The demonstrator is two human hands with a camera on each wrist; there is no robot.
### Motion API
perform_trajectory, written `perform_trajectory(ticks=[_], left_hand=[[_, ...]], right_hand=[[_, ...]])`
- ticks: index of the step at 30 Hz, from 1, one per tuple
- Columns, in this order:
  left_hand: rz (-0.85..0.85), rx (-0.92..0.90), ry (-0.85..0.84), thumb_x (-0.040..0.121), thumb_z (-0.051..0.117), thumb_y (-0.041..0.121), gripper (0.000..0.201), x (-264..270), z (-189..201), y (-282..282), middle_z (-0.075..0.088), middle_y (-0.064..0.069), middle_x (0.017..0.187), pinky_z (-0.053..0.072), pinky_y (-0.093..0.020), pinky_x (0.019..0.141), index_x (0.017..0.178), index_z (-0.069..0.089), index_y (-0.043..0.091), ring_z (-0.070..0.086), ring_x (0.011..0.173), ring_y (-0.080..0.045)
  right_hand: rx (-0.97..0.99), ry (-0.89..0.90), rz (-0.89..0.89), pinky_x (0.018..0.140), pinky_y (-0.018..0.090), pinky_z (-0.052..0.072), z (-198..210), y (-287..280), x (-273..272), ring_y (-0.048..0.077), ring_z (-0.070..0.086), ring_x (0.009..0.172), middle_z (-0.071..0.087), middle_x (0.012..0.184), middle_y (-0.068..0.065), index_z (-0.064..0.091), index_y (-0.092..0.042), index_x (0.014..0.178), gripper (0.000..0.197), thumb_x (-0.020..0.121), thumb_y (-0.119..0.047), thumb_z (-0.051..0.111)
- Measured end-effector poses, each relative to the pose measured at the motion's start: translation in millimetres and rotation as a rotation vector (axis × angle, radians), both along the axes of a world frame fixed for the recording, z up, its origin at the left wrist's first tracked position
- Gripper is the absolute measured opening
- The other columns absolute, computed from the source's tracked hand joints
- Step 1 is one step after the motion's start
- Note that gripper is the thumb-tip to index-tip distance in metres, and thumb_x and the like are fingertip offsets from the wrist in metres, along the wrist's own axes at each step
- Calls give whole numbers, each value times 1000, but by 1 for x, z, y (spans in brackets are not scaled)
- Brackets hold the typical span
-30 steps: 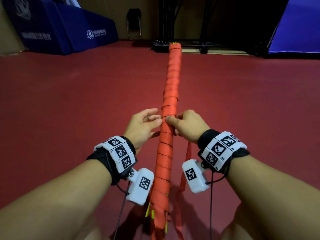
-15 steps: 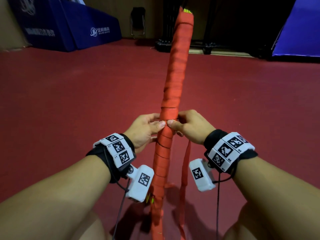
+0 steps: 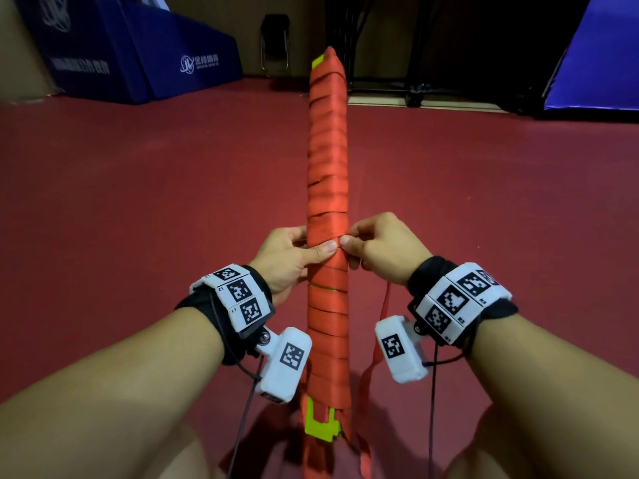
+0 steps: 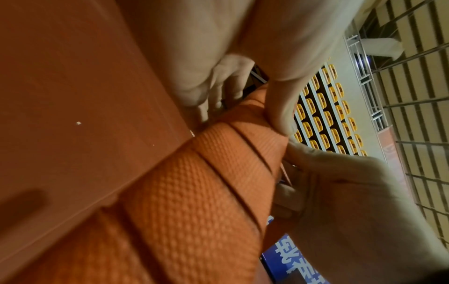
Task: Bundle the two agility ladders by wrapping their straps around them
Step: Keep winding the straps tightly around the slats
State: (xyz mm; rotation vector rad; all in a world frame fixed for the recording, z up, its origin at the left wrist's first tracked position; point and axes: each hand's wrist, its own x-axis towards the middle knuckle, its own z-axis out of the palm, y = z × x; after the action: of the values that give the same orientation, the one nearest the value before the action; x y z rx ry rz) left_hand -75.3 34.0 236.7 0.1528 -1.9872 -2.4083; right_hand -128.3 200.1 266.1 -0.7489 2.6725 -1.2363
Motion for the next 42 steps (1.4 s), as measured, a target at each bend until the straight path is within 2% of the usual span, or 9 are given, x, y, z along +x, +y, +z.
perform_trajectory(ticks=[6, 9, 13, 16, 20, 23, 29, 38, 42], left_hand=[[182, -80, 12, 78, 80, -3, 45, -6, -4, 4, 68, -12, 98, 49, -18, 50, 120, 63, -2, 66, 69, -13], [231, -153, 44, 63, 93, 8, 55, -8, -7, 4, 73, -16, 102, 59, -33, 72, 110, 65, 7, 69, 90, -27], [251, -267, 105, 46, 98, 25, 63, -4, -7, 5, 76, -14, 99, 61, -45, 83, 99, 65, 16, 73, 93, -33], [252, -372, 149, 56, 98, 11, 51, -4, -8, 4, 73, -3, 85, 57, -33, 68, 91, 62, 19, 67, 75, -19], [213, -457, 204, 38, 89, 39, 59, 0, -2, 9, 71, 0, 85, 58, -34, 69, 89, 62, 25, 63, 71, -11], [121, -426, 225, 42, 94, 22, 63, 1, 1, 9, 75, -4, 95, 59, -26, 73, 98, 67, 22, 68, 78, -10], [94, -217, 161, 71, 74, -7, 43, -3, 6, 5, 66, -1, 88, 52, -15, 66, 109, 67, 11, 63, 66, -3], [-43, -282, 120, 85, 67, -17, 39, -4, -9, -12, 63, 6, 73, 57, -18, 72, 109, 68, 13, 63, 69, -2], [-75, -375, 189, 79, 78, -9, 42, -5, -11, -19, 65, -2, 98, 54, -23, 86, 106, 66, 20, 64, 90, -7]], right_hand=[[6, 79, -140, 68, 24, 49, 1, 0, 1, 12, 66, 70, 69, 58, -3, 71, -11, 70, 25, 85, -31, 71], [30, 52, -133, 74, 31, 53, 3, -5, 5, 24, 66, 77, 70, 62, 2, 69, -10, 63, 25, 83, -23, 63], [-89, -60, -94, 63, 29, 46, 7, -5, 7, 8, 56, 51, 64, 51, -1, 64, -14, 51, 31, 80, -23, 63], [-15, -16, -73, 59, 34, 46, 5, -7, 10, 15, 62, 58, 68, 60, 1, 66, -8, 66, 47, 81, -52, 72], [121, 75, -126, 55, 34, 39, 2, -7, 12, 24, 58, 65, 61, 66, 4, 50, -13, 64, 66, 67, -75, 73], [156, 65, -126, 65, 36, 54, 0, -3, 5, 25, 67, 79, 71, 80, 5, 70, -18, 79, 76, 53, -89, 62], [153, 61, -33, 63, 30, 41, 2, 5, 2, 25, 59, 81, 62, 76, -2, 64, -24, 81, 32, 90, -54, 63], [166, -12, 187, 86, 40, 56, -6, 18, -10, 14, 69, 90, 74, 94, -5, 71, -23, 102, 35, 80, -51, 71], [131, 5, 272, 94, 42, 55, -4, 20, -11, 11, 70, 97, 76, 103, -6, 72, -25, 106, 31, 80, -43, 75]])
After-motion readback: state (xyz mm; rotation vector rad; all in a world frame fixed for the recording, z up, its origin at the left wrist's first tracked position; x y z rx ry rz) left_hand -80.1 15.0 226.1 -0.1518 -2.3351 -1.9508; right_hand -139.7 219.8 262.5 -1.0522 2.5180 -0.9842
